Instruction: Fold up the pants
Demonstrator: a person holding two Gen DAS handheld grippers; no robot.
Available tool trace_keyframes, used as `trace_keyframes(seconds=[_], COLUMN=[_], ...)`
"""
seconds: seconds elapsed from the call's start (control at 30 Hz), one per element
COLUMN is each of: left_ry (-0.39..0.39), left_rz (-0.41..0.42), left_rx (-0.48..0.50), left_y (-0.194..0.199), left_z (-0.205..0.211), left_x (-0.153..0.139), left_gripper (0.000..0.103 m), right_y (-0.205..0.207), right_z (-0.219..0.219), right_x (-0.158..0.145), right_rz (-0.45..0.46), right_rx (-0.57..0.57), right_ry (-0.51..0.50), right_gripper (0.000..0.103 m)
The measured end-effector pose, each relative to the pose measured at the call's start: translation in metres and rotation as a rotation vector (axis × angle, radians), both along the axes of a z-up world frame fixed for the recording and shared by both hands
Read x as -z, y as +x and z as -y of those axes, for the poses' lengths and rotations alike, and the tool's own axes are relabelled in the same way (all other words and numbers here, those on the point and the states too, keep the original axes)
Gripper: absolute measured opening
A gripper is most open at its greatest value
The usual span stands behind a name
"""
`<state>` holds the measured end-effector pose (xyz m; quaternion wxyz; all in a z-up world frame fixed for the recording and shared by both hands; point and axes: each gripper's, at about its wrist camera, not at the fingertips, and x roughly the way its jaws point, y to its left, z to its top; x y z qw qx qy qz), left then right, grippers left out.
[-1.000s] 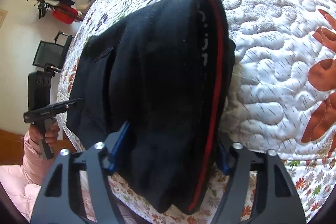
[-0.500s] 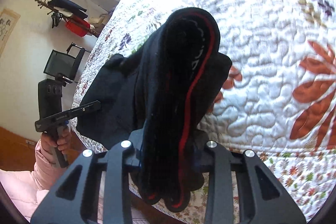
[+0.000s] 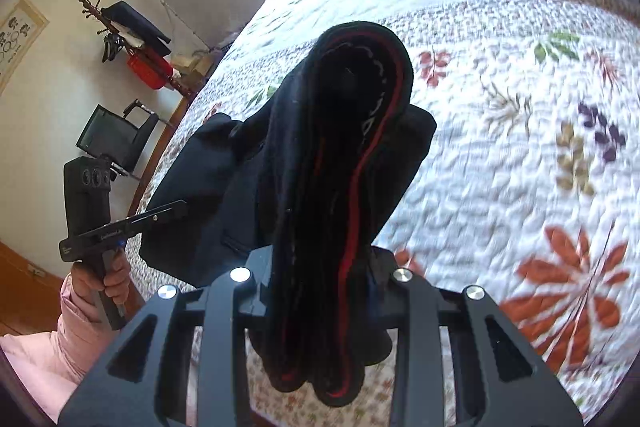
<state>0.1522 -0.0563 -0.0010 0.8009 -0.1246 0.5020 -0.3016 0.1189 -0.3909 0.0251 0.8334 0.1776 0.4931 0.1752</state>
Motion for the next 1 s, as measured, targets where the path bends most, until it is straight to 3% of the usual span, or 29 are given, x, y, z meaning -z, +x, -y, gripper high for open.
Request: trace_keyframes(seconds=[0.2, 0.5, 0.7, 0.83, 1.0], left_ry=[0.025, 0.098, 0.155, 0.128, 0.123], left_rz=[0.0, -0.067, -0.034, -0.047, -0.011], left_rx=[-0.033, -0.034, 0.008, -0.01, -0.016], left_y=[0.036, 0.061, 0.052, 0.054, 0.049], left_z=[0.004, 0.005, 0.007, 0.0, -0.003], left_x=[0.019, 0.081, 0.097, 0.112, 0.116], left_gripper=[0.018, 0.019, 0.034, 0.047, 0.052], right_y=[0.051, 0.081, 0.085, 0.079, 0.07], right_z=[0.007, 0.017, 0.031, 0.039, 0.046], right_x=[0.02, 0.088, 0.117, 0.136, 0.146], right_rz=[-0.022, -0.161, -0.219, -0.236, -0.2], right_rx=[0.004, 0.047, 0.07, 0.097, 0.113], right_ry=[-0.002, -0.005, 0.003, 0.093, 0.165], right_gripper=[0.031, 0.032, 0.04, 0.045, 0.049])
